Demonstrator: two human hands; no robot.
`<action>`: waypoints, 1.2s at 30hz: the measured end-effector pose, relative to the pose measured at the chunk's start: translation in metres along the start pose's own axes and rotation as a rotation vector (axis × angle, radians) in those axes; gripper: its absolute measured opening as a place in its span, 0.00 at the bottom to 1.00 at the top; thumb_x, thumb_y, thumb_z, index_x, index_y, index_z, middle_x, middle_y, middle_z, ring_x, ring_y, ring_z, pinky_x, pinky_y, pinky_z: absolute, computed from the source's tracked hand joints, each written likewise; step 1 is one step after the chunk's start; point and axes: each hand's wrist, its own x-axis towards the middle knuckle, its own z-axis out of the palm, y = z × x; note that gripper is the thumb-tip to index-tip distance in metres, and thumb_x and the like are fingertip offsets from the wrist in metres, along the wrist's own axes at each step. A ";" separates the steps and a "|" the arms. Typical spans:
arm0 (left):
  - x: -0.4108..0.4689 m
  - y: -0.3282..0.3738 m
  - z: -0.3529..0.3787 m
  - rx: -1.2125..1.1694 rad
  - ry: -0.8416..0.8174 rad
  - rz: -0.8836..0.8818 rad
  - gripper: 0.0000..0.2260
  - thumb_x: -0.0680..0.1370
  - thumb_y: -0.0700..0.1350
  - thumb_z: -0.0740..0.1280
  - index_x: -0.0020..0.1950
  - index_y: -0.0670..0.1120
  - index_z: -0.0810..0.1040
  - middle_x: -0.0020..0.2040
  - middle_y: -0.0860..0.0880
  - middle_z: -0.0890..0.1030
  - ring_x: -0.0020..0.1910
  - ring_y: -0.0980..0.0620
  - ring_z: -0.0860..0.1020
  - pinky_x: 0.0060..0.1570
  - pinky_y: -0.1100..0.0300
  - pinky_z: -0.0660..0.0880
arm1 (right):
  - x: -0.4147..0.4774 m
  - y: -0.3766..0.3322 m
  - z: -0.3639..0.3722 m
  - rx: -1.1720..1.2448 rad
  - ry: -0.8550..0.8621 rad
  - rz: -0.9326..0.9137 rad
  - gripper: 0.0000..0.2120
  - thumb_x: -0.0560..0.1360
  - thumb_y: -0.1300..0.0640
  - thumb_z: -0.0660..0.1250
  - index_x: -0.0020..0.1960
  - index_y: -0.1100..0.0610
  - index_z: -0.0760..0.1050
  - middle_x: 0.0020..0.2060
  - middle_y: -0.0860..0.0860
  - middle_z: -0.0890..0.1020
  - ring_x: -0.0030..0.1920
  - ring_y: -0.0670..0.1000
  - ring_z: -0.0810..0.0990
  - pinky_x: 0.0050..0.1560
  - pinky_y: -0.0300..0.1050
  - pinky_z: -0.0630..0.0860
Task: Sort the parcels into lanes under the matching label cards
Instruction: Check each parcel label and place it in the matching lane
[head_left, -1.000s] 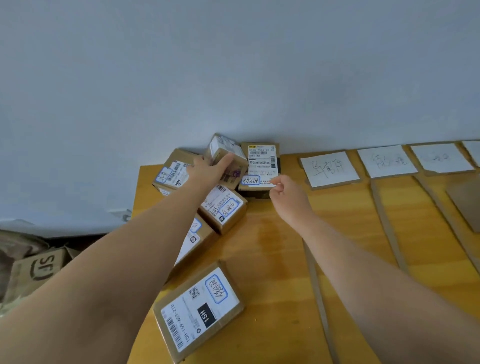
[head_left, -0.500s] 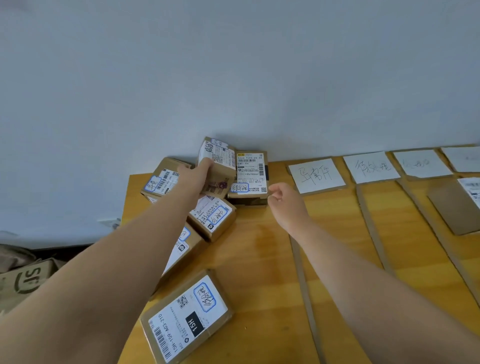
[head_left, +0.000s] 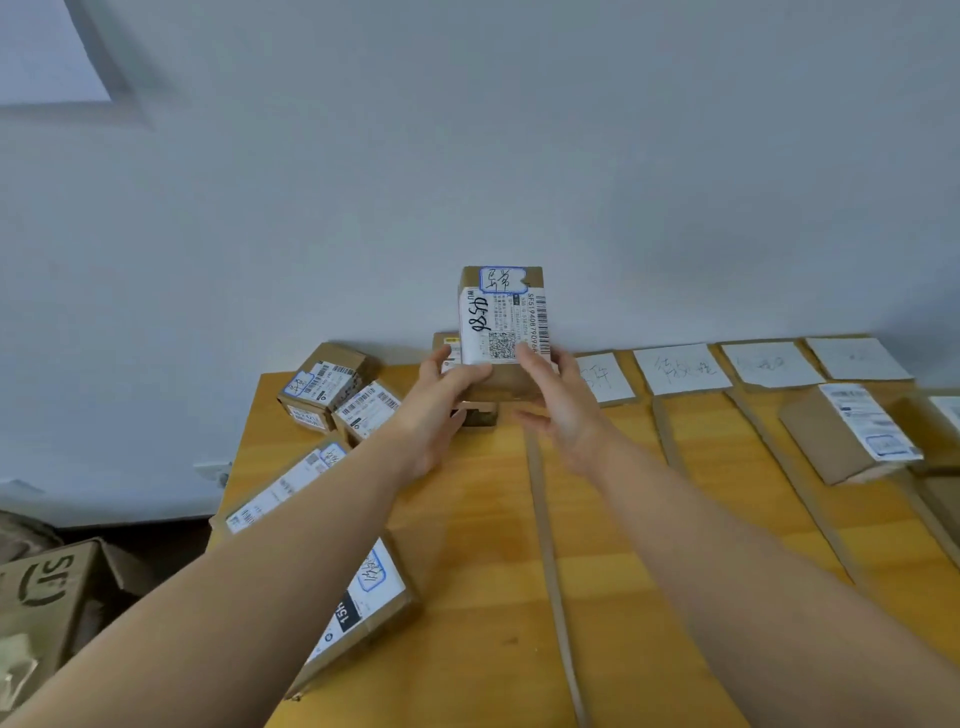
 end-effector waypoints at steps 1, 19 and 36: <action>-0.003 0.000 0.006 0.043 -0.022 0.003 0.41 0.70 0.49 0.72 0.77 0.54 0.53 0.67 0.51 0.73 0.69 0.49 0.68 0.71 0.49 0.58 | -0.004 -0.004 -0.008 -0.006 0.015 -0.023 0.28 0.73 0.44 0.70 0.68 0.50 0.65 0.60 0.48 0.77 0.58 0.46 0.78 0.61 0.54 0.76; -0.025 -0.006 0.046 0.155 -0.008 -0.035 0.38 0.70 0.54 0.74 0.74 0.57 0.56 0.63 0.46 0.78 0.60 0.44 0.77 0.60 0.42 0.74 | -0.044 0.001 -0.093 -0.137 -0.118 0.063 0.29 0.69 0.50 0.73 0.67 0.54 0.69 0.60 0.54 0.78 0.57 0.52 0.80 0.56 0.54 0.80; 0.003 -0.078 0.024 0.312 0.084 -0.366 0.36 0.73 0.51 0.73 0.74 0.54 0.57 0.56 0.48 0.81 0.50 0.49 0.81 0.41 0.54 0.77 | -0.025 0.077 -0.063 -0.744 -0.089 0.198 0.48 0.62 0.42 0.78 0.74 0.53 0.56 0.65 0.49 0.72 0.61 0.49 0.73 0.55 0.42 0.73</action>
